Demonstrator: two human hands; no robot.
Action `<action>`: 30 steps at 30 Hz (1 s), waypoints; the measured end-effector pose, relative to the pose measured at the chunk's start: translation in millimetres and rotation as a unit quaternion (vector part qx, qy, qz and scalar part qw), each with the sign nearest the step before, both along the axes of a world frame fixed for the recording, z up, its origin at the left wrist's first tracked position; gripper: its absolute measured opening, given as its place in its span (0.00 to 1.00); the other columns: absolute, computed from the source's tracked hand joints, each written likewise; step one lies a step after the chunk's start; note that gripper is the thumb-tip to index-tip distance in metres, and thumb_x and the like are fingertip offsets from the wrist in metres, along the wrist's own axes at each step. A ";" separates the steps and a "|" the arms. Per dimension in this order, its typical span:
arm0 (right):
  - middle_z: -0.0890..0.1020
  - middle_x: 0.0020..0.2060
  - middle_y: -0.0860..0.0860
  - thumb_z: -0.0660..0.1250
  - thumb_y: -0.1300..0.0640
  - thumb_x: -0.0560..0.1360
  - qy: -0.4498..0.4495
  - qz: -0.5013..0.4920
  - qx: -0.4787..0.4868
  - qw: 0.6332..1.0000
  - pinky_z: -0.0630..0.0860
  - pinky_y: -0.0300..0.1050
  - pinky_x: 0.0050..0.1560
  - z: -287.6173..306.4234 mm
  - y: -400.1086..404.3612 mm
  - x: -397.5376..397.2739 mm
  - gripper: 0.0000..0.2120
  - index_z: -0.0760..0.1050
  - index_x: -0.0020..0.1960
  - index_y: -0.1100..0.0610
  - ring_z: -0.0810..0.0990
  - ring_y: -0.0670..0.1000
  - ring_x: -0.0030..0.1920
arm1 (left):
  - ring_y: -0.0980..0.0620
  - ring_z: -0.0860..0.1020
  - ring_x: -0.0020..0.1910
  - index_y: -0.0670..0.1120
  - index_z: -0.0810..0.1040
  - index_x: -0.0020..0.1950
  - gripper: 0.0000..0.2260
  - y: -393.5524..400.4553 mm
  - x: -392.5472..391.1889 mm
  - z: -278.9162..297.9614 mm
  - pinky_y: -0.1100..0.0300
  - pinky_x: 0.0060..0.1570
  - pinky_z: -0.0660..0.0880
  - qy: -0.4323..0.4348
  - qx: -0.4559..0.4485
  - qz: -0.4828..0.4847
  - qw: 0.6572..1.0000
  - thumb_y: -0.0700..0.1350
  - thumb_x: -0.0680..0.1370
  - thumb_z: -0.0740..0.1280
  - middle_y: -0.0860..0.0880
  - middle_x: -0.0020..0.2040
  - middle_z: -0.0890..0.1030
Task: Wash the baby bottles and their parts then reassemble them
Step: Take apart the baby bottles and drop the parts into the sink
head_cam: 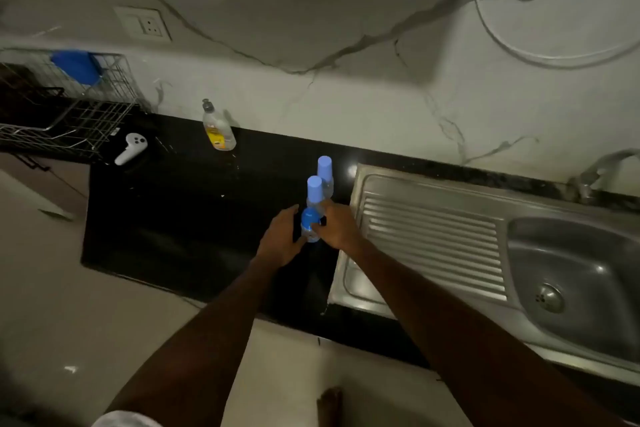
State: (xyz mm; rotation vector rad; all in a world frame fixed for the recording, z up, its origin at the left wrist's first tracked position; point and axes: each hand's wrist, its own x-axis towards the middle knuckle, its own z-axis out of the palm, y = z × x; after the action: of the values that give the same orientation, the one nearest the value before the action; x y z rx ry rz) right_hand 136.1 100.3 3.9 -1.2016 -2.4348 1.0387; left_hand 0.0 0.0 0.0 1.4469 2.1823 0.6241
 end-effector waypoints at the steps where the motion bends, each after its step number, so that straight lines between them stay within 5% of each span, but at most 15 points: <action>1: 0.81 0.59 0.54 0.74 0.54 0.75 0.003 -0.009 -0.007 1.000 0.77 0.46 0.60 -5.3 3.1 -5.7 0.22 0.73 0.66 0.58 0.80 0.53 0.59 | 0.49 0.70 0.73 0.48 0.64 0.78 0.33 4.9 -1.6 -1.6 0.50 0.73 0.66 -0.009 0.006 -0.002 1.000 0.48 0.76 0.74 0.47 0.74 0.71; 8: 0.79 0.58 0.52 0.78 0.49 0.68 -0.034 -0.047 -0.044 0.997 0.73 0.43 0.57 -28.4 1.4 -12.2 0.24 0.76 0.61 0.54 0.77 0.49 0.56 | 0.60 0.73 0.58 0.51 0.77 0.62 0.14 9.9 1.7 -8.8 0.60 0.62 0.72 -0.037 0.071 -0.042 0.996 0.46 0.76 0.72 0.58 0.56 0.74; 11: 0.83 0.50 0.49 0.79 0.51 0.69 0.018 -0.086 -0.077 0.993 0.75 0.41 0.51 -25.5 -0.3 11.5 0.20 0.79 0.57 0.54 0.79 0.45 0.48 | 0.61 0.73 0.57 0.50 0.78 0.62 0.17 11.8 6.3 -18.5 0.61 0.61 0.71 -0.051 0.105 -0.103 0.988 0.54 0.76 0.70 0.57 0.57 0.76; 14: 0.84 0.46 0.48 0.78 0.50 0.72 0.087 -0.156 -0.096 0.979 0.79 0.41 0.48 -18.2 -6.1 48.0 0.17 0.80 0.57 0.54 0.82 0.42 0.45 | 0.57 0.75 0.60 0.49 0.75 0.65 0.17 20.8 25.4 -18.8 0.68 0.61 0.69 -0.124 0.144 -0.150 0.970 0.48 0.78 0.72 0.54 0.60 0.76; 17: 0.83 0.44 0.44 0.77 0.55 0.73 0.126 -0.235 -0.084 0.960 0.74 0.29 0.45 -10.2 -9.9 87.4 0.14 0.81 0.57 0.56 0.80 0.32 0.42 | 0.56 0.77 0.62 0.47 0.72 0.70 0.17 38.4 66.6 -9.5 0.65 0.62 0.73 -0.214 0.104 -0.210 0.948 0.47 0.82 0.68 0.52 0.63 0.78; 21: 0.82 0.46 0.46 0.74 0.53 0.76 0.119 -0.293 -0.055 0.947 0.70 0.22 0.42 8.2 -5.8 133.7 0.15 0.80 0.59 0.59 0.78 0.35 0.39 | 0.57 0.82 0.51 0.46 0.72 0.68 0.13 67.2 125.3 -10.1 0.66 0.50 0.77 -0.243 0.070 -0.214 0.943 0.45 0.83 0.65 0.53 0.55 0.81; 24: 0.82 0.46 0.46 0.72 0.47 0.77 0.131 -0.342 -0.068 0.928 0.75 0.28 0.44 14.6 -1.1 174.4 0.17 0.80 0.60 0.57 0.81 0.43 0.44 | 0.52 0.82 0.41 0.47 0.72 0.63 0.11 87.3 172.0 -14.6 0.64 0.40 0.77 -0.225 0.070 -0.211 0.949 0.47 0.82 0.67 0.54 0.46 0.80; 27: 0.84 0.46 0.51 0.70 0.44 0.78 0.136 -0.379 -0.075 0.912 0.83 0.46 0.48 17.8 0.2 216.1 0.19 0.79 0.59 0.58 0.84 0.48 0.45 | 0.57 0.80 0.38 0.49 0.72 0.63 0.15 102.7 212.6 -16.1 0.56 0.37 0.78 -0.164 0.075 -0.244 0.953 0.54 0.81 0.66 0.54 0.43 0.81; 30: 0.85 0.46 0.54 0.69 0.44 0.78 0.138 -0.405 -0.077 0.901 0.83 0.51 0.48 18.3 1.7 254.3 0.19 0.79 0.59 0.59 0.85 0.51 0.45 | 0.60 0.79 0.36 0.52 0.70 0.65 0.16 111.9 247.6 -14.2 0.62 0.33 0.73 -0.131 0.086 -0.292 0.943 0.57 0.82 0.64 0.56 0.42 0.80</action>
State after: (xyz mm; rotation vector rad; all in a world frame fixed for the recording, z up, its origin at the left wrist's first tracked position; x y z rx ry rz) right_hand 390.4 102.0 22.2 -1.7417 -1.4092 1.0270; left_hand 247.6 111.9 -14.2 1.8644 1.4187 0.7423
